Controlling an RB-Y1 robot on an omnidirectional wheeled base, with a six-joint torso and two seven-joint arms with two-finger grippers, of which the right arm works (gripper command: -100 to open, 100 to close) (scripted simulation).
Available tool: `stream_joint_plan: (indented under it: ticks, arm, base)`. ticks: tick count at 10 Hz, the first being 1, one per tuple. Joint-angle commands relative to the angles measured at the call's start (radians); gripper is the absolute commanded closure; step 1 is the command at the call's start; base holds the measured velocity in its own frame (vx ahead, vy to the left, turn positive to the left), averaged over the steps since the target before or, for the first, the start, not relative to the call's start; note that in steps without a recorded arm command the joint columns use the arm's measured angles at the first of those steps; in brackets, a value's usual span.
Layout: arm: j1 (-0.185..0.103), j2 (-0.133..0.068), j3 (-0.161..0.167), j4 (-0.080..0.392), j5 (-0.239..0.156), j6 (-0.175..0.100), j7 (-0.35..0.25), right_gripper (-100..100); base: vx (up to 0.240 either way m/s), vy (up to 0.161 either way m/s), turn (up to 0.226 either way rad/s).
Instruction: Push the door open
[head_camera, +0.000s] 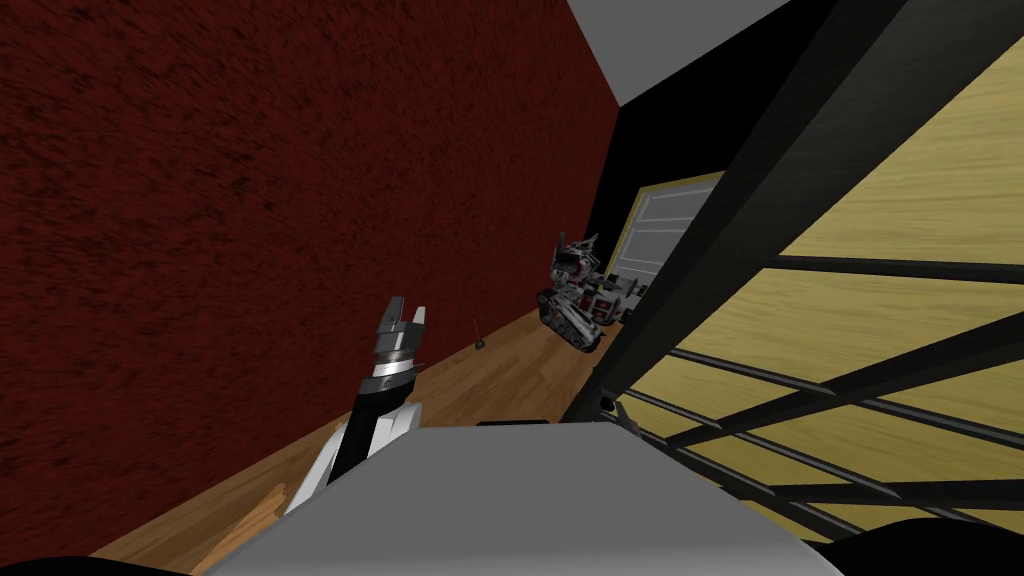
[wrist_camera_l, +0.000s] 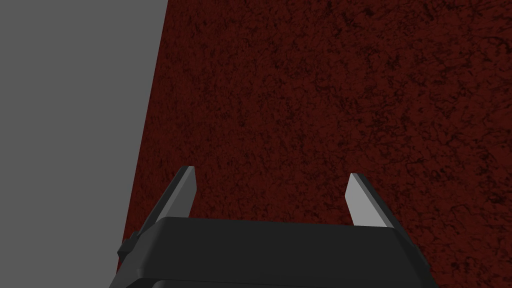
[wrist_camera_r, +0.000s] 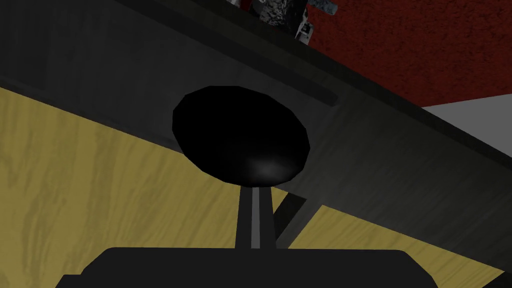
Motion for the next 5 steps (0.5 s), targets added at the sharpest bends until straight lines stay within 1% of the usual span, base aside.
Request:
stream_joint_plan:
  ticks: [1,3,5]
  arm:
    - [-0.001,-0.001,-0.007,0.003,0.012,-0.004,0.036,-100]
    - [-0.003,-0.001,-0.015,0.007,0.027,-0.008,0.08,-100]
    - [-0.005,-0.001,-0.026,0.012,0.047,-0.014,0.137,-100]
  base:
    - [-0.006,0.009,-0.038]
    - [-0.015,0.025,-0.051]
    - [-0.017,0.042,-0.051]
